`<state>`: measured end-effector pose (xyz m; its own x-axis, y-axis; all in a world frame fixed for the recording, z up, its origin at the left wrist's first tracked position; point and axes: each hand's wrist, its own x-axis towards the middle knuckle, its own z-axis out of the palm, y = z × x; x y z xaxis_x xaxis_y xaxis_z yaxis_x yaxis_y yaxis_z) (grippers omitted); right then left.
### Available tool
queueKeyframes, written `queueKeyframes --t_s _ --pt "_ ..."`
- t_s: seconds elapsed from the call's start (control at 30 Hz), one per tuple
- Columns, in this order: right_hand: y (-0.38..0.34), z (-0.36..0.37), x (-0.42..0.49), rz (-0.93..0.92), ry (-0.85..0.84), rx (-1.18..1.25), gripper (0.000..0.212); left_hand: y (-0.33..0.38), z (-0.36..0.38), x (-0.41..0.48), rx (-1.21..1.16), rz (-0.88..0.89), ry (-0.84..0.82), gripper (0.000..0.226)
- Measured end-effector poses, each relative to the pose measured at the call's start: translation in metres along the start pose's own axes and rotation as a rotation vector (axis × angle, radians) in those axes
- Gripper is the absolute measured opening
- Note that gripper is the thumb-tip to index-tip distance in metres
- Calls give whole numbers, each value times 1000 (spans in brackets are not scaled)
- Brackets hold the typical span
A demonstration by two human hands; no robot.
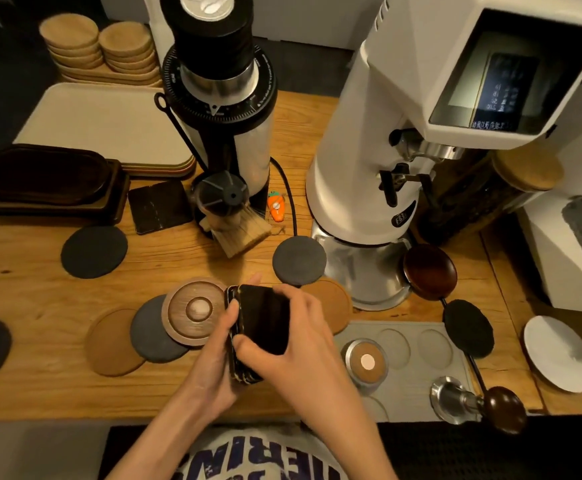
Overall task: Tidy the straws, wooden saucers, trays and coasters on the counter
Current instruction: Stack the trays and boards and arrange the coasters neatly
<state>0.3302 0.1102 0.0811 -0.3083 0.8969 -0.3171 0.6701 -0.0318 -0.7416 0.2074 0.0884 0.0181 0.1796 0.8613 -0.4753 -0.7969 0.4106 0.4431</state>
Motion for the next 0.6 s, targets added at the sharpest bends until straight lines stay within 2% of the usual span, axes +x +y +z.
queueKeyframes --t_s 0.13,0.27,0.33,0.47,0.6 --pt "-4 8 1 -25 -39 -11 72 1 -4 -5 10 38 26 75" --pt "-12 13 -1 -60 -107 -25 77 4 -12 -12 -39 51 55 57" --pt "-15 13 0 -64 -192 -76 90 5 -18 -14 -63 29 72 56" --pt "-17 8 6 -111 -436 -378 127 9 -27 -22 -166 -76 98 79" --pt "-22 10 19 -284 -458 -493 134 14 -41 -31 -226 -122 56 77"
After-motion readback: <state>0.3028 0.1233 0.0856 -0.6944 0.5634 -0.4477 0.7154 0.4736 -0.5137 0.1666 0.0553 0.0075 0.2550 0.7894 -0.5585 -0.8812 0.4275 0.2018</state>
